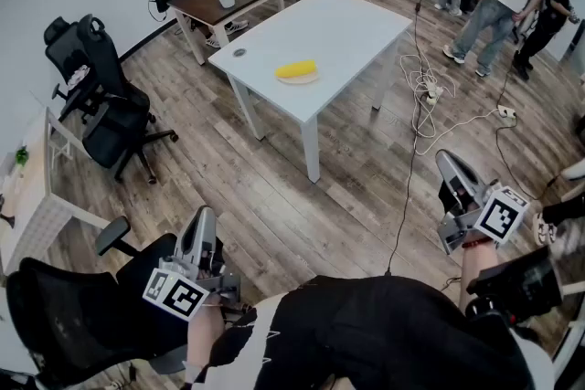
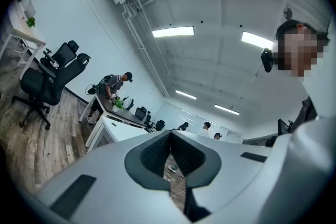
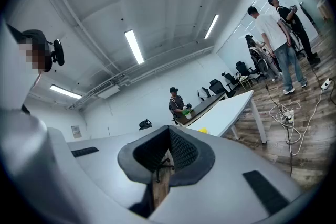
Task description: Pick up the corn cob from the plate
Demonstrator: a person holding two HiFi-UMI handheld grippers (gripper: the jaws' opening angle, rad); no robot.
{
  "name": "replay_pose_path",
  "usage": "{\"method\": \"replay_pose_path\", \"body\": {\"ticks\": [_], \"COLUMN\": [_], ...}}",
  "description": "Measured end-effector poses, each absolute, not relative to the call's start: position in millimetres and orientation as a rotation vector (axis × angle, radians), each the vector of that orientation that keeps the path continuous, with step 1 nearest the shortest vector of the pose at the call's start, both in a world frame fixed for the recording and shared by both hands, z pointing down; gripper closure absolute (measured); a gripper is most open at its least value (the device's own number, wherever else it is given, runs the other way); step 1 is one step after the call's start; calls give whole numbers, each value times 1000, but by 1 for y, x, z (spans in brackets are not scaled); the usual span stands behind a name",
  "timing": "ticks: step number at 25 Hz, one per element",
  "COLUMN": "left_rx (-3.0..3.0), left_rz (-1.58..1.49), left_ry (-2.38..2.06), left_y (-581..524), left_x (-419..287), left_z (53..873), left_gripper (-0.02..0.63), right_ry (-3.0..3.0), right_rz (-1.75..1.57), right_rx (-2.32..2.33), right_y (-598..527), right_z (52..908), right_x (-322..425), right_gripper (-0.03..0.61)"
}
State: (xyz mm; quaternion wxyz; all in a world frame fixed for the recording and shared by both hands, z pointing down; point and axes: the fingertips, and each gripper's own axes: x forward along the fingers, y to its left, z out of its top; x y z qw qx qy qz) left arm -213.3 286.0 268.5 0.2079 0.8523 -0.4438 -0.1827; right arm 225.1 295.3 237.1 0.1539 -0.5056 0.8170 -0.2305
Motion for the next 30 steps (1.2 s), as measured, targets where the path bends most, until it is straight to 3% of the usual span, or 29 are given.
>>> {"method": "replay_pose_path", "body": {"ticks": [11,30], "left_rx": [2385,2451], "left_rz": [-489,-465], "left_ry": [-1226,-1222], "left_y": [300,284], "left_x": [-202,-253], "left_z": [267,273], "left_gripper": [601,600], "right_ry": [2380,2380], "right_rz": [-682,-626], "right_rx": [-1427,-1469], "right_y": [307,281], "right_z": [243,257], "right_x": [225,171], "right_gripper": [565,563]}}
